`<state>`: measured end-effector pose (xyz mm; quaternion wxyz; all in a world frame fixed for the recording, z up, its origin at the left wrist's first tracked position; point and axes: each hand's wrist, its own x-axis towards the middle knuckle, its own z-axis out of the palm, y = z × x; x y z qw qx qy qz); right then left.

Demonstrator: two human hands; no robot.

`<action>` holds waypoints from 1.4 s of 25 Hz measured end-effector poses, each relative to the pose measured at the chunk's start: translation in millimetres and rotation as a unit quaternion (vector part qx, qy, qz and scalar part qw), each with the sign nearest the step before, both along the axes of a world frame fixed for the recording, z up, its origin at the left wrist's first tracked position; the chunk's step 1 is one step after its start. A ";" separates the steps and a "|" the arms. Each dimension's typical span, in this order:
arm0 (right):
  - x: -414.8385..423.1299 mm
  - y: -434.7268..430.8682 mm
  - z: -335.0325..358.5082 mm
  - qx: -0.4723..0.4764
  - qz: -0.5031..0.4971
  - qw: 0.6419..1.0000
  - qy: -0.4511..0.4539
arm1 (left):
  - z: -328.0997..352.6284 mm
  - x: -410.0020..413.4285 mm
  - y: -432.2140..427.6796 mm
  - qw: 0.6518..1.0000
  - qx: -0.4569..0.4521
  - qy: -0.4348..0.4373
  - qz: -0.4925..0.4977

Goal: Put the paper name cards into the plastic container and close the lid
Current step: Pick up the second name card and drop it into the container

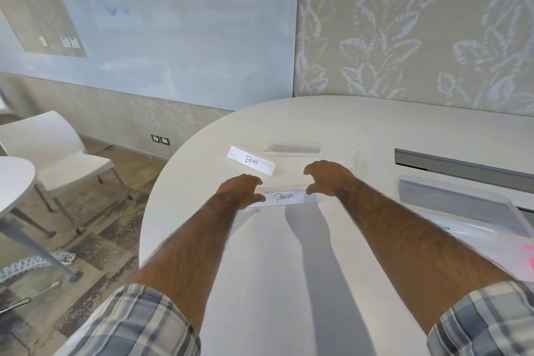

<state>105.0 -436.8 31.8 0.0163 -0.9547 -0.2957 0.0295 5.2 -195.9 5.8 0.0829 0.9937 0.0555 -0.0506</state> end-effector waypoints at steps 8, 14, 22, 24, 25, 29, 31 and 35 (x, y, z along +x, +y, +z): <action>5.2 28.0 -30.7 -0.033 0.008 0.999 0.028 | -15.9 15.9 8.5 1.000 -0.018 0.010 -0.021; 7.7 31.2 -34.7 -0.029 0.000 0.999 0.036 | -15.7 24.6 6.5 0.999 -0.025 0.000 -0.028; -4.5 28.3 -38.5 -0.017 -0.013 0.999 0.027 | -14.5 24.8 2.4 0.999 -0.011 -0.010 -0.033; -9.3 26.0 -37.0 -0.016 -0.012 1.000 0.017 | -13.4 23.7 1.7 0.999 -0.006 -0.014 -0.039; -11.7 24.6 -35.6 -0.016 -0.013 1.000 0.012 | -12.0 23.3 1.0 0.999 -0.005 -0.017 -0.041; -20.5 14.7 -26.1 -0.009 -0.027 1.000 -0.001 | 0.5 22.4 -5.7 0.998 -0.006 -0.031 -0.047; -23.1 7.3 -16.0 -0.006 -0.032 0.999 -0.009 | 10.6 21.9 -12.0 0.998 -0.007 -0.040 -0.049; -27.8 -17.5 11.5 -0.006 -0.041 0.998 -0.042 | 37.7 23.0 -34.3 0.996 0.013 -0.059 -0.070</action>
